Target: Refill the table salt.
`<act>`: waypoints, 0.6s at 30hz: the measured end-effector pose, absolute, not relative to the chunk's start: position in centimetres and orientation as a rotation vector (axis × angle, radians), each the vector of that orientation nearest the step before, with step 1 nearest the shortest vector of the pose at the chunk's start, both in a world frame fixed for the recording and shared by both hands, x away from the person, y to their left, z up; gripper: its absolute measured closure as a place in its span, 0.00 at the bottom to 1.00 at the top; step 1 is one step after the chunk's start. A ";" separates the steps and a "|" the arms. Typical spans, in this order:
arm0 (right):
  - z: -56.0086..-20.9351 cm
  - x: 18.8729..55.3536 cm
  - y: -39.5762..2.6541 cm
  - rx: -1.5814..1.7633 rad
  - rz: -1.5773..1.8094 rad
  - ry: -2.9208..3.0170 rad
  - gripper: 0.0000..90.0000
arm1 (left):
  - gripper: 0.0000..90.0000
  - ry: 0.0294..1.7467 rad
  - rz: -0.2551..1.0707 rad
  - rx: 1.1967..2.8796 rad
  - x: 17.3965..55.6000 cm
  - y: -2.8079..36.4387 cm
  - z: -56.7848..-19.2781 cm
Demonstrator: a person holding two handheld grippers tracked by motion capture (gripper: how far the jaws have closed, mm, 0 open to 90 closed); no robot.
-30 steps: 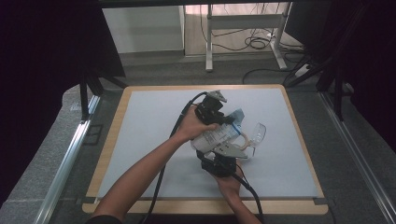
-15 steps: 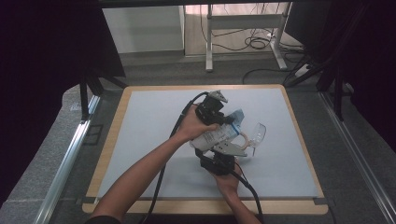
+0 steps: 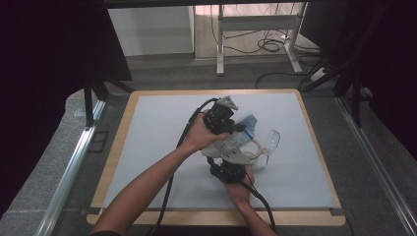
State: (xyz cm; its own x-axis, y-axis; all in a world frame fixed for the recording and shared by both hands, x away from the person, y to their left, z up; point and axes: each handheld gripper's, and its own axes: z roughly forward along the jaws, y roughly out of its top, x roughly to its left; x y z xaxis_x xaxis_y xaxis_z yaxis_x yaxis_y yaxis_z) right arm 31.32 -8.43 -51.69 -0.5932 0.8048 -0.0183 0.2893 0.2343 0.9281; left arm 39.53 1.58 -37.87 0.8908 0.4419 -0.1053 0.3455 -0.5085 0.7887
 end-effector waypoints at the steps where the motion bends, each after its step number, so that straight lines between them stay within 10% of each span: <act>1: -51.7 31.4 -8.4 0.994 1.338 2.003 0.52 | 1.00 0.565 0.136 2.146 39.4 1.6 -37.8; 18: -52.5 31.8 -7.3 1.025 1.161 1.931 0.44 | 1.00 0.557 0.124 2.124 38.9 2.2 -37.8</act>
